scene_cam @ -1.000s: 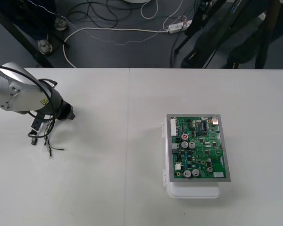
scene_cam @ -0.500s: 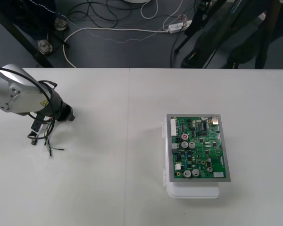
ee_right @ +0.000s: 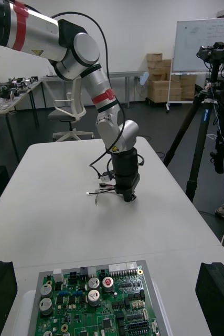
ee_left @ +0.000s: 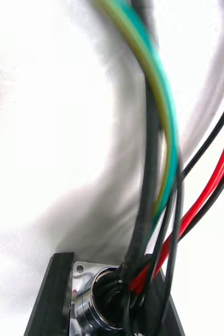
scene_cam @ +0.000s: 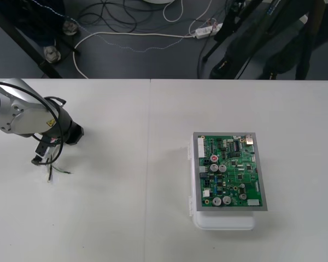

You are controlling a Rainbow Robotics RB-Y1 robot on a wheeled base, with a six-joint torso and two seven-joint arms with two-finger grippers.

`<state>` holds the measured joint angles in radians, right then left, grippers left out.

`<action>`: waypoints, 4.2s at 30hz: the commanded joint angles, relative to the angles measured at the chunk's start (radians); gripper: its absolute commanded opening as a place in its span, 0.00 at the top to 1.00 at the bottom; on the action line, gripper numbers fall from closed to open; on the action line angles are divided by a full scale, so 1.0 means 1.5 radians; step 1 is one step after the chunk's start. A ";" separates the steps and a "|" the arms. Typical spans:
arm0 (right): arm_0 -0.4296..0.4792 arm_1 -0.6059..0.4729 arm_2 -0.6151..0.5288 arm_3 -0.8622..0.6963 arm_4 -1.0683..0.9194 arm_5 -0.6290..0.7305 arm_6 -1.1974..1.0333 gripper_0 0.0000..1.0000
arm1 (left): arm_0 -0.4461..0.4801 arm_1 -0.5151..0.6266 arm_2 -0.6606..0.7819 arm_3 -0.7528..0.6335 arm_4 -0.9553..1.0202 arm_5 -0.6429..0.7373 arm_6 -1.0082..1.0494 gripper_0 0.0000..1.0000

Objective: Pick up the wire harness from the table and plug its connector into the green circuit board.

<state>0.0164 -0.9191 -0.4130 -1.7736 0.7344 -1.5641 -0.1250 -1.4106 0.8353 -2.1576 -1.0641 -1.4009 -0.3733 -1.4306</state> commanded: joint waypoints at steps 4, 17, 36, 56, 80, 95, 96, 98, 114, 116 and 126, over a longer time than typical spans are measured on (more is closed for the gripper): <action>-0.005 0.005 0.004 0.000 0.002 -0.004 0.019 0.00 | 0.002 -0.013 -0.006 0.012 -0.013 0.026 -0.002 1.00; -0.006 0.004 0.004 0.000 -0.002 -0.004 0.014 0.00 | 0.002 -0.008 -0.006 0.041 -0.005 0.038 0.006 1.00; -0.016 0.004 0.004 0.000 -0.025 -0.004 -0.017 0.00 | 0.002 0.141 0.140 -0.048 0.021 0.059 0.006 1.00; -0.040 0.004 0.001 0.000 -0.026 -0.004 -0.068 0.00 | 0.002 0.311 0.286 -0.243 0.229 0.058 0.042 1.00; -0.055 0.004 -0.011 -0.010 -0.008 -0.004 -0.153 0.00 | 0.002 0.428 0.370 -0.414 0.719 0.027 0.138 1.00; -0.055 -0.006 -0.011 -0.011 0.020 -0.004 -0.164 0.00 | 0.002 0.408 0.427 -0.321 0.777 -0.163 0.237 1.00; -0.055 -0.008 -0.011 -0.011 0.020 -0.004 -0.165 0.00 | 0.002 0.409 0.434 -0.321 0.766 -0.175 0.256 1.00; -0.055 -0.011 -0.011 -0.010 0.020 -0.004 -0.168 0.00 | 0.002 0.412 0.444 -0.321 0.750 -0.190 0.286 1.00; -0.058 -0.011 -0.010 -0.016 0.001 -0.004 -0.203 0.00 | 0.002 0.461 0.482 -0.423 0.693 -0.281 0.542 1.00; -0.059 -0.011 -0.010 -0.022 0.001 -0.004 -0.209 0.00 | 0.002 0.463 0.482 -0.431 0.693 -0.301 0.578 1.00; -0.059 -0.011 -0.003 -0.059 0.001 -0.004 -0.227 0.00 | 0.028 0.453 0.510 -0.433 0.715 -0.391 0.697 1.00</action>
<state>-0.0473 -0.9189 -0.4129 -1.8217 0.7541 -1.5643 -0.4141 -1.4085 1.4859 -1.4683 -1.7035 -0.3536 -0.8492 -0.4518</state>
